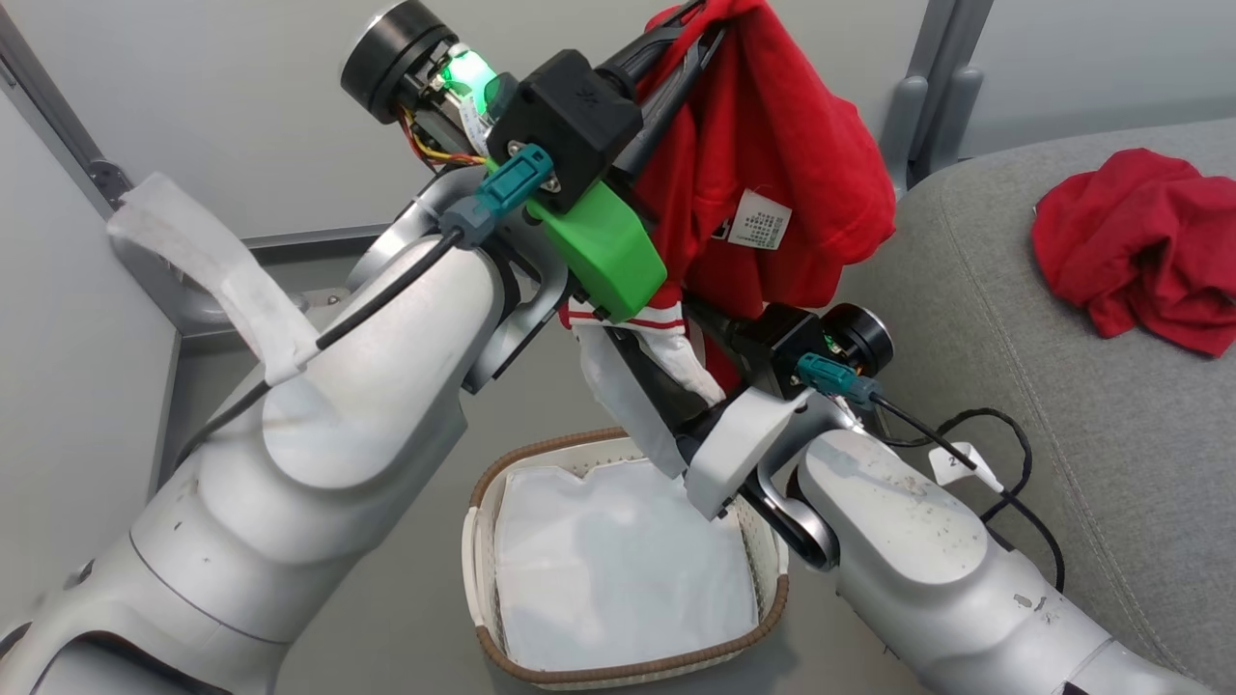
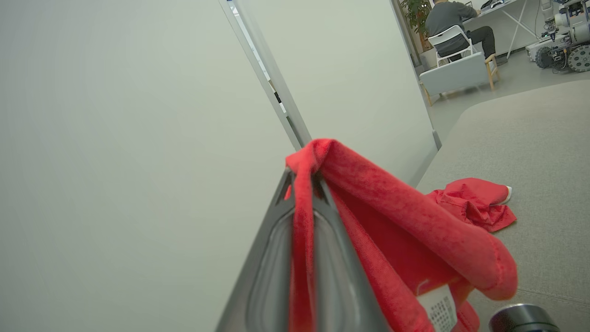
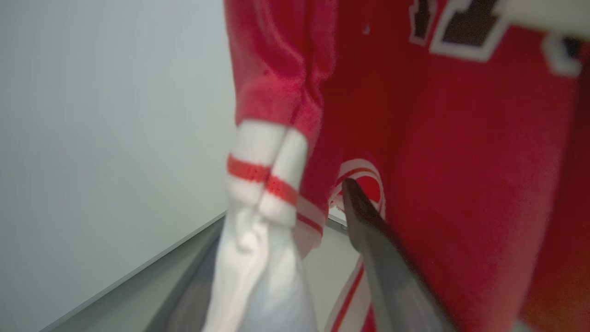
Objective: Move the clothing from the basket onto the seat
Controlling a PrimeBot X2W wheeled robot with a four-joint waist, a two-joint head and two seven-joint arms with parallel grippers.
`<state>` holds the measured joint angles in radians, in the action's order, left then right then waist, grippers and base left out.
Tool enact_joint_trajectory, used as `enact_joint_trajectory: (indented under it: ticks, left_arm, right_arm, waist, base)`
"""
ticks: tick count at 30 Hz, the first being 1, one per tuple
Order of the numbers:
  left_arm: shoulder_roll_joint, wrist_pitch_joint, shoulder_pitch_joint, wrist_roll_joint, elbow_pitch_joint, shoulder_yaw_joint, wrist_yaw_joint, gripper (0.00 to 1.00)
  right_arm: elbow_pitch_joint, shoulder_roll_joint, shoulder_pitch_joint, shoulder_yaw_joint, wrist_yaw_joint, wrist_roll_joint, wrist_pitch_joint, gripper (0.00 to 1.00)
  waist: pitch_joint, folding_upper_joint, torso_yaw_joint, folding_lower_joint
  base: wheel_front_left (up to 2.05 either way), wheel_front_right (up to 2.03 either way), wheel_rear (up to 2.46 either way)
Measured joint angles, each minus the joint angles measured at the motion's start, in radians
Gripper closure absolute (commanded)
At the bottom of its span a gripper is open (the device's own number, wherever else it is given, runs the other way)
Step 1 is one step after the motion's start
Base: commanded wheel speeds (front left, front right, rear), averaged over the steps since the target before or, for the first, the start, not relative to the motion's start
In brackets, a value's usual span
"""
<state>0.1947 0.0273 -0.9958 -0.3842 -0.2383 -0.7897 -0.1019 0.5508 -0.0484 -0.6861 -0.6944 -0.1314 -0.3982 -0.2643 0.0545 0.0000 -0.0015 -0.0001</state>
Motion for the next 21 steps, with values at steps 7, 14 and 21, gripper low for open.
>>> enact_joint_trajectory:
  ticks: [7, 14, 21]
  left_arm:
    - [0.027, -0.008, 0.046, -0.037, -0.022, 0.025, 0.032, 1.00]
    - [0.080, 0.015, 0.136, -0.091, -0.082, 0.077, 0.066, 0.81]
    - [0.086, 0.082, 0.274, -0.168, -0.100, 0.108, 0.077, 0.00]
  right_arm:
    - [-0.024, 0.000, -0.009, -0.057, 0.000, -0.043, 0.000, 1.00]
    - [-0.093, 0.000, -0.004, -0.024, 0.000, -0.032, 0.000, 1.00]
    - [-0.125, 0.000, 0.011, 0.067, 0.000, 0.018, 0.000, 1.00]
  waist:
    - [0.000, 0.0000, -0.002, 0.0000]
    - [0.010, 0.0000, -0.022, 0.0000]
    - [0.019, 0.0000, -0.038, 0.0000]
  base:
    - [0.00, 0.00, 0.00]
    - [0.00, 0.00, 0.00]
    - [0.00, 0.00, 0.00]
